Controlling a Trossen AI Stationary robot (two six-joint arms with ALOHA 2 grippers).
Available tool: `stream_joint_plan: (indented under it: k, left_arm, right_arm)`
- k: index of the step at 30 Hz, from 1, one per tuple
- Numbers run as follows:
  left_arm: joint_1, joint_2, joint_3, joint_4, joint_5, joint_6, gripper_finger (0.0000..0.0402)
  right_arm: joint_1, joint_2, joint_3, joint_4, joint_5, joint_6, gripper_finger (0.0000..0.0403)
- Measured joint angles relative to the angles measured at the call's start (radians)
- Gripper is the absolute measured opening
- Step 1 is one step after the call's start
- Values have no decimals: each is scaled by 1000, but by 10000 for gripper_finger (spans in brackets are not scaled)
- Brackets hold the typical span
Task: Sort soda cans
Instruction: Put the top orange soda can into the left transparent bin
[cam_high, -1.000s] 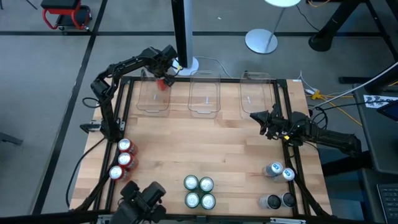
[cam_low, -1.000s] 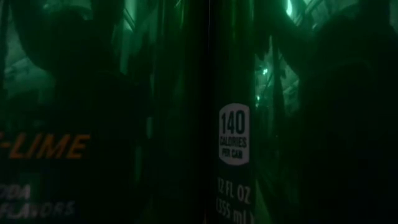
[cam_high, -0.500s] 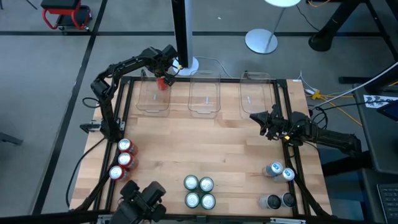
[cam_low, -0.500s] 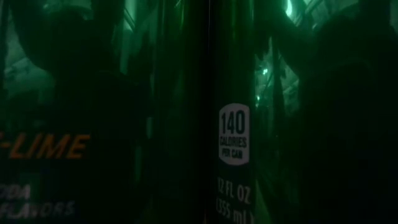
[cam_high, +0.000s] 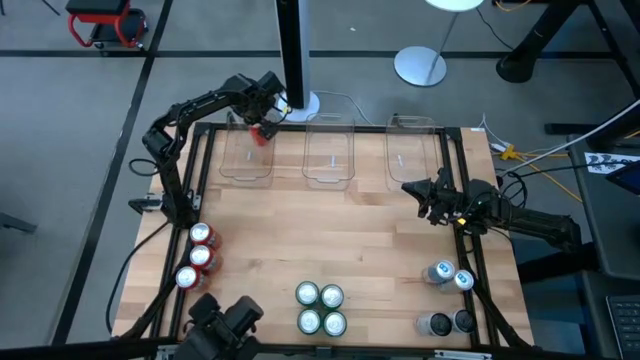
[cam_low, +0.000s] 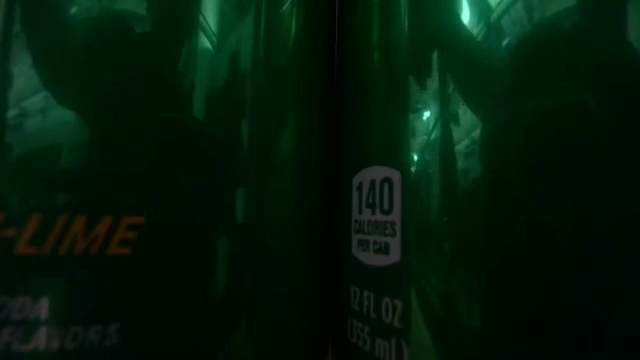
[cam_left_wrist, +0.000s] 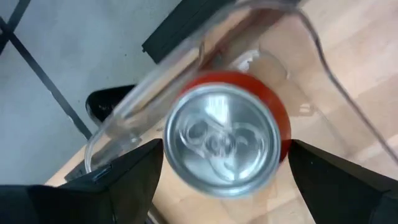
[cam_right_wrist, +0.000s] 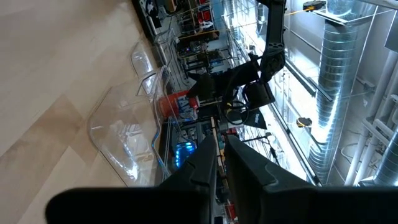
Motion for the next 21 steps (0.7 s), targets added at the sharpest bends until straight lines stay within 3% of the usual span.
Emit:
stream_joint_plan:
  k: [6,16,21]
  left_arm:
    - [-4,-11,48,-59,3,0,331]
    - [-87,-154,68,-219,37,-34,331]
    - [-163,-238,68,-327,38,-190,331]
  right_arm:
    - [0,0,0,0,0,-4,37]
    - [0,0,0,0,0,-5,37]
    - [0,0,0,0,0,-5,37]
